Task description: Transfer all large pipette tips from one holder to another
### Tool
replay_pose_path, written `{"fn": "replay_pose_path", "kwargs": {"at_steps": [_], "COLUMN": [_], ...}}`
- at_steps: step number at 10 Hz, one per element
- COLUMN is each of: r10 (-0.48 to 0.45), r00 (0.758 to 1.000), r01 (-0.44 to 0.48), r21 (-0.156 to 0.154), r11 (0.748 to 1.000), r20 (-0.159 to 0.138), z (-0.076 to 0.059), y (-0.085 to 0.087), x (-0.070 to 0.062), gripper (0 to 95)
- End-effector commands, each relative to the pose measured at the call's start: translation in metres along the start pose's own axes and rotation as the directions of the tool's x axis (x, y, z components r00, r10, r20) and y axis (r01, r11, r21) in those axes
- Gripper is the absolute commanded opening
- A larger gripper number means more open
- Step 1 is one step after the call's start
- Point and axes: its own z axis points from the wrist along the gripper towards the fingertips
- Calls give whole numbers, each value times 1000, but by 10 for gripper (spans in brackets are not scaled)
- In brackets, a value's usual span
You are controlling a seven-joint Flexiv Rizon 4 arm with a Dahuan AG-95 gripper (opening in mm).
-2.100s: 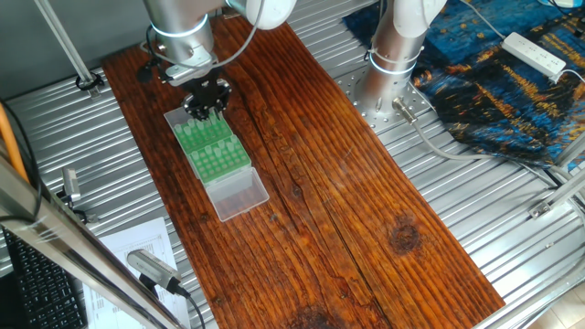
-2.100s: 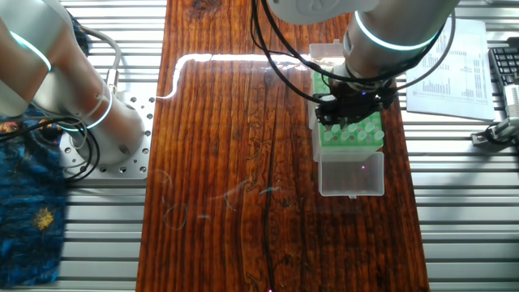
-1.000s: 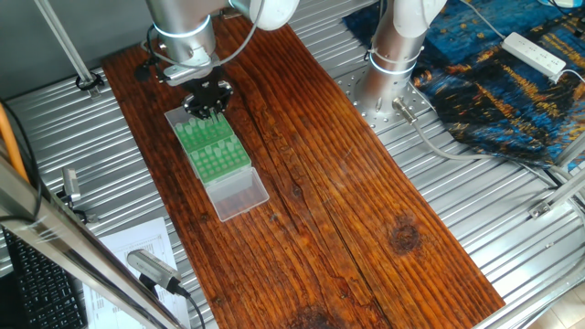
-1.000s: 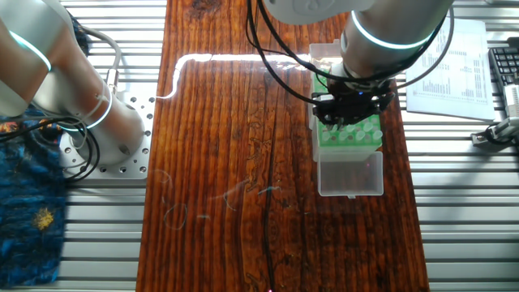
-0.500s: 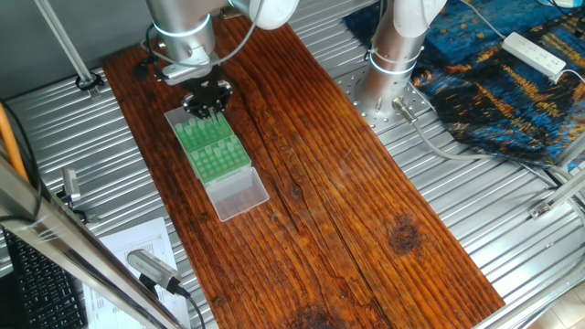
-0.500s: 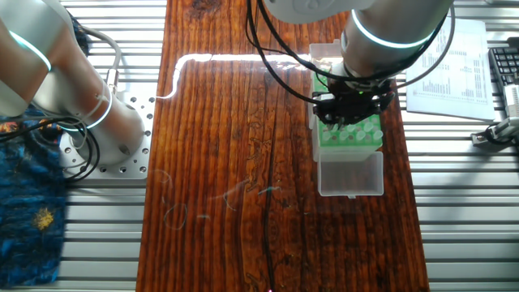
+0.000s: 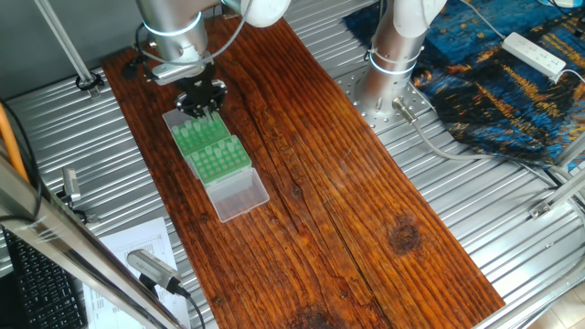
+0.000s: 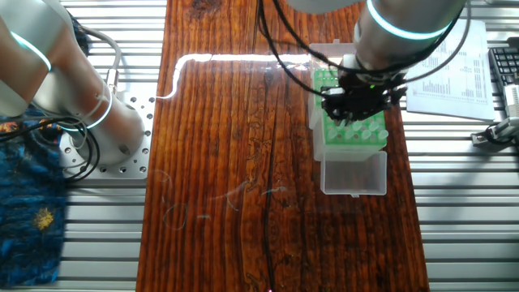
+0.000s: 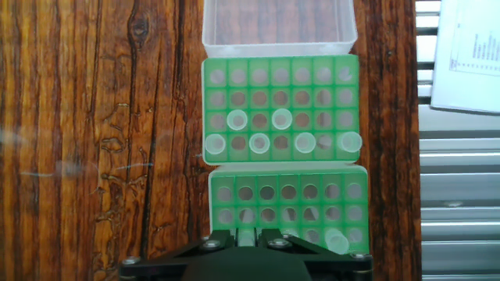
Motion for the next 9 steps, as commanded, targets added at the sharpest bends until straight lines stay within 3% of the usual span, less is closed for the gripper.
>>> {"fn": "replay_pose_path", "kwargs": {"at_steps": [1, 9], "r10": [11, 51], "r00": [1000, 999], "r01": [-11, -52], "r21": [-7, -19], "r11": [1000, 998], "r20": [1, -13], "z": [-8, -59], "y": [4, 6], "x": [1, -2], "gripper": [0, 0]}}
